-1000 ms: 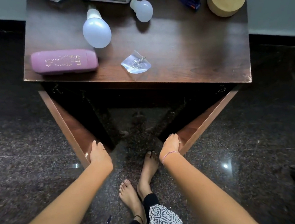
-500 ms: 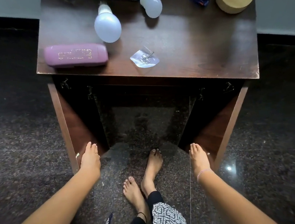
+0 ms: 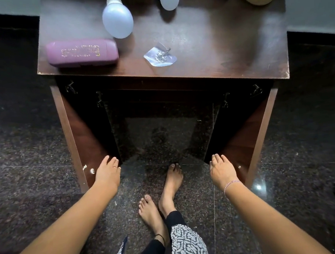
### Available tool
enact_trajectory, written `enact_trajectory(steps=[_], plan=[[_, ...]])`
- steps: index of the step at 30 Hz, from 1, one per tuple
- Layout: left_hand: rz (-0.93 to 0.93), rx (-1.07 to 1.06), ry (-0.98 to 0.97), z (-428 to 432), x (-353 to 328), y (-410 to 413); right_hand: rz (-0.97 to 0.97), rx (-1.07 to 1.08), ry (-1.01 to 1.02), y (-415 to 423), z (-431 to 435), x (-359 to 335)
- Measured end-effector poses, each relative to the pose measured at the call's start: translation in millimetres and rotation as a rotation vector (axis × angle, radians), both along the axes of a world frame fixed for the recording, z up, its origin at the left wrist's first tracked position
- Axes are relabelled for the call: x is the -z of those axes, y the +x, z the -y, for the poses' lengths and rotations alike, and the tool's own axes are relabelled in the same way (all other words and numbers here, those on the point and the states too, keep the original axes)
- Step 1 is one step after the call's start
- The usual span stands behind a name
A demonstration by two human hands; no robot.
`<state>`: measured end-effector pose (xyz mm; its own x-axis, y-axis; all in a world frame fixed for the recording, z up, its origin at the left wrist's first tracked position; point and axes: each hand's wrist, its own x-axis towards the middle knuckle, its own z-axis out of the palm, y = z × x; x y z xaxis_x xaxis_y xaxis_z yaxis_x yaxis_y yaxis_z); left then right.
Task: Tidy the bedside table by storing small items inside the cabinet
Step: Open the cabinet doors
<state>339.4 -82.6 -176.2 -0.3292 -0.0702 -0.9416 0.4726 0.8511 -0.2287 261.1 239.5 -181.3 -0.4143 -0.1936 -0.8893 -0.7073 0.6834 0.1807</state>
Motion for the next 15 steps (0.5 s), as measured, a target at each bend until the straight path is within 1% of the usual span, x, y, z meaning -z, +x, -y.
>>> enact_trajectory(steps=[4, 6, 8, 11, 15], plan=[[-0.007, -0.114, 0.001, 3.1, -3.6, 4.2, 0.011, 0.050, -0.054, 2.8, -6.1, -4.7], [-0.011, -0.157, 0.017, 3.5, -6.6, 4.4, 0.023, 0.107, -0.072, 3.1, -9.1, -7.3], [-0.047, -0.230, 0.071, 1.8, -12.0, -2.0, 0.023, 0.191, -0.138, 0.2, -3.2, -12.6], [-0.187, -0.301, 0.213, -11.9, -24.2, -28.0, -0.062, 0.374, -0.380, -10.6, 20.0, -23.9], [-0.406, -0.295, 0.378, -38.9, -42.9, -68.4, -0.298, 0.515, -0.785, -34.7, 66.1, -45.9]])
